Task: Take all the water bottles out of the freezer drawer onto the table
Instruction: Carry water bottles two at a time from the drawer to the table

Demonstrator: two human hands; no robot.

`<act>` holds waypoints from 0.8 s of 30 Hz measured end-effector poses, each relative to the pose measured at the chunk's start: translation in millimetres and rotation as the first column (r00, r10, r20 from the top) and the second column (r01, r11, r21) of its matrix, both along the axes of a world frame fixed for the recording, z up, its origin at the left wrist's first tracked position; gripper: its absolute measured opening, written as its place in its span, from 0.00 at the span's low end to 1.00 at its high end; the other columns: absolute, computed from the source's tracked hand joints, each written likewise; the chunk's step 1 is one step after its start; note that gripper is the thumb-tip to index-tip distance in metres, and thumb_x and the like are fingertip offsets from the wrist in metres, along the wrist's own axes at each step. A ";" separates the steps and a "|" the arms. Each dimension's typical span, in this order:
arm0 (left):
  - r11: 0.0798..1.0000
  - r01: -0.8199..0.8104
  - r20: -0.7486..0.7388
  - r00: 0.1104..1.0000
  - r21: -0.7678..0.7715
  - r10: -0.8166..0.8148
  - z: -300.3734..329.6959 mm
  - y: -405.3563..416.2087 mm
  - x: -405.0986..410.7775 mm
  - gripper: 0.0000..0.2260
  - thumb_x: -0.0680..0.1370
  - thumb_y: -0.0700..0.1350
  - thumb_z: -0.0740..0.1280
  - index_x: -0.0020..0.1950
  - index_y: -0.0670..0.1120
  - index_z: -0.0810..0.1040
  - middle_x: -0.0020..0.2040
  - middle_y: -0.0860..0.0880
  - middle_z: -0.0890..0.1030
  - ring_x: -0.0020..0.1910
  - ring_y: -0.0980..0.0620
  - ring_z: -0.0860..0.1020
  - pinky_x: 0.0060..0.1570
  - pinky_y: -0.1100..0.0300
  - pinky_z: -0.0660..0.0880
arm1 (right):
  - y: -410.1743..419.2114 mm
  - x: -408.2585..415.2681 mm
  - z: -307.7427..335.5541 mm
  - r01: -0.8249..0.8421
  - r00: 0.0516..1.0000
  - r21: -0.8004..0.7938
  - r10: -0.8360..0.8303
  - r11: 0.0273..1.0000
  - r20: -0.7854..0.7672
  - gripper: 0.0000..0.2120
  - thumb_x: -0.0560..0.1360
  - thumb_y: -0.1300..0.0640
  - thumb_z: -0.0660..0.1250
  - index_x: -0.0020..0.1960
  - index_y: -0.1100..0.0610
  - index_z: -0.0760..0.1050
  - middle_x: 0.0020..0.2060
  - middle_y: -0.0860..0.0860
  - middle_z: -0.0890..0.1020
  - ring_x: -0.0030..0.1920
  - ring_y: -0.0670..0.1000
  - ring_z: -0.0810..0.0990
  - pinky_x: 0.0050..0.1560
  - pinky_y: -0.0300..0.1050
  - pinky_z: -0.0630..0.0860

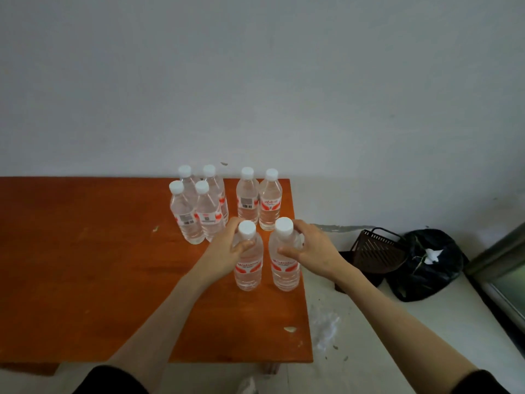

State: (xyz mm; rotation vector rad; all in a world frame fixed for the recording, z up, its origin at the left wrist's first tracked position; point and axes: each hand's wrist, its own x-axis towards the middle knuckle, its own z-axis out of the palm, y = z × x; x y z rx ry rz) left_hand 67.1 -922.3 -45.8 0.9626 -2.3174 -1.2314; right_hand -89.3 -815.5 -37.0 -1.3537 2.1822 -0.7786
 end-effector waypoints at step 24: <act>0.990 -0.027 0.092 0.995 -0.139 0.040 -55.9 -140.3 -77.6 0.17 0.76 0.44 0.66 0.64 0.46 0.69 0.57 0.48 0.74 0.56 0.54 0.71 0.57 0.61 0.66 | -127.8 -54.8 -63.5 0.206 0.959 -0.009 -0.200 0.979 0.203 0.26 0.72 0.54 0.70 0.67 0.50 0.66 0.65 0.50 0.66 0.63 0.49 0.68 0.66 0.49 0.69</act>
